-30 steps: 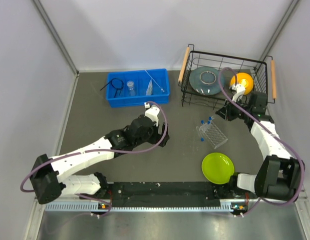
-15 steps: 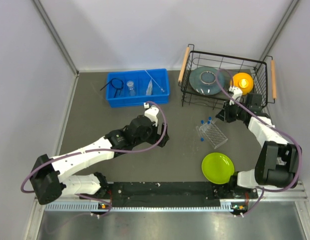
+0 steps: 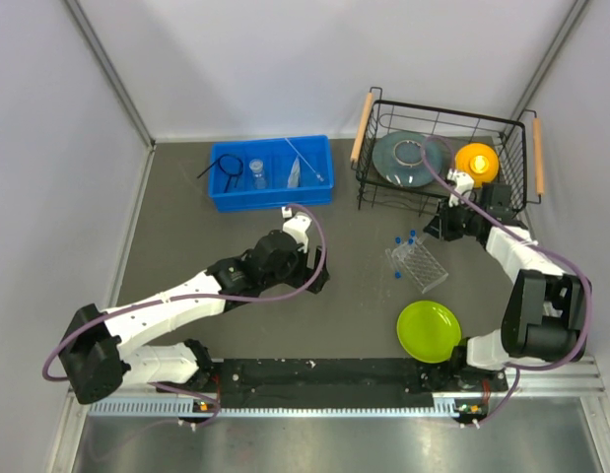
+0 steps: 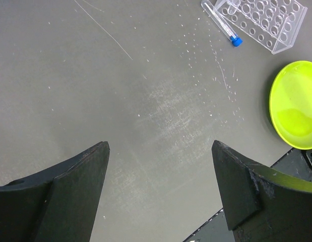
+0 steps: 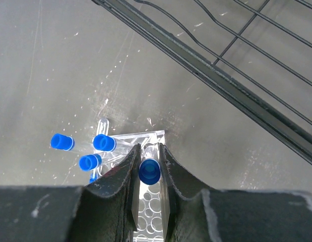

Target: Organize the chemistry lab equipment

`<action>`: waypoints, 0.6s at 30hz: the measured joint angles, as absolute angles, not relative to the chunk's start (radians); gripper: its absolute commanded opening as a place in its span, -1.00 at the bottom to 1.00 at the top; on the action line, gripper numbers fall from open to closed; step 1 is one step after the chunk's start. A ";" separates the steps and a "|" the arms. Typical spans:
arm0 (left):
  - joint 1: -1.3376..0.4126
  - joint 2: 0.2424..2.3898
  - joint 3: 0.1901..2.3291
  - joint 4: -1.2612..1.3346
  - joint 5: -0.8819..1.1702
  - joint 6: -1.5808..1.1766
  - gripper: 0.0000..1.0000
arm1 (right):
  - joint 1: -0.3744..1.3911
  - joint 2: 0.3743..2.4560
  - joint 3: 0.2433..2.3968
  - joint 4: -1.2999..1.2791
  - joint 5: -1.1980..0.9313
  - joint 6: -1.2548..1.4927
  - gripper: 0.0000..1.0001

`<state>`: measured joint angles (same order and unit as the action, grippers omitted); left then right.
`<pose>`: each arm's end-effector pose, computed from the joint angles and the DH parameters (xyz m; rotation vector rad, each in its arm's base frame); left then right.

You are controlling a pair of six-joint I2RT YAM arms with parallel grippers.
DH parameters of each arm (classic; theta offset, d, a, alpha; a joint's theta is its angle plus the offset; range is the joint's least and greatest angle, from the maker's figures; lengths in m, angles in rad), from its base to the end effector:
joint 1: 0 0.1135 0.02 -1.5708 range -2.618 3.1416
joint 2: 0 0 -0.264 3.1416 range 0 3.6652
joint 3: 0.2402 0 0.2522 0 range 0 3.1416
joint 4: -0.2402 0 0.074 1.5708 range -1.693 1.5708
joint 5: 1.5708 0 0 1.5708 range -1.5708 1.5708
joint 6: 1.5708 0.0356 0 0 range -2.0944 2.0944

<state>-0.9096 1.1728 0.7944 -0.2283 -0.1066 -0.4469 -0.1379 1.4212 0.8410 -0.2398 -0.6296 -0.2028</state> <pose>0.1610 -0.2008 0.2597 0.4545 2.2031 -0.6448 0.2887 -0.0189 0.2153 -0.3609 2.2353 0.5707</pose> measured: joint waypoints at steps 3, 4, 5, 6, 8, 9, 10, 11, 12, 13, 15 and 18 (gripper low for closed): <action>-0.908 1.173 0.791 -0.227 -0.100 -0.448 0.76 | -0.130 1.428 0.841 -0.239 -0.620 -0.210 -0.63; -0.907 1.173 0.791 -0.227 -0.097 -0.448 0.76 | -0.125 1.432 0.841 -0.239 -0.615 -0.212 -0.63; -0.907 1.173 0.791 -0.227 -0.096 -0.448 0.76 | -0.120 1.435 0.841 -0.239 -0.611 -0.216 -0.62; -0.906 1.173 0.791 -0.226 -0.094 -0.448 0.76 | -0.116 1.438 0.841 -0.239 -0.606 -0.218 -0.62; -0.905 1.171 0.790 -0.225 -0.094 -0.448 0.76 | -0.107 1.443 0.841 -0.239 -0.598 -0.226 -0.60; -0.905 1.169 0.789 -0.224 -0.093 -0.448 0.76 | -0.104 1.443 0.841 -0.240 -0.594 -0.228 -0.59; -0.905 1.166 0.788 -0.224 -0.094 -0.448 0.76 | -0.101 1.444 0.841 -0.240 -0.591 -0.230 -0.58; -0.905 1.164 0.786 -0.223 -0.093 -0.449 0.76 | -0.098 1.445 0.841 -0.239 -0.590 -0.234 -0.57; -0.905 1.162 0.785 -0.222 -0.094 -0.449 0.76 | -0.096 1.445 0.841 -0.240 -0.588 -0.237 -0.56; -0.905 1.160 0.782 -0.222 -0.094 -0.451 0.76 | -0.095 1.446 0.841 -0.239 -0.587 -0.241 -0.55; -0.905 1.160 0.781 -0.221 -0.093 -0.451 0.76 | -0.093 1.448 0.841 -0.240 -0.587 -0.244 -0.52; -0.905 1.158 0.781 -0.221 -0.093 -0.451 0.76 | -0.093 1.448 0.842 -0.241 -0.589 -0.244 -0.47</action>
<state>-0.9047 1.1584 0.7811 -0.2207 -0.0933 -0.4515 -0.0929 1.4483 0.8417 -0.2405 -0.5888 -0.2443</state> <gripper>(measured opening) 0.882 0.240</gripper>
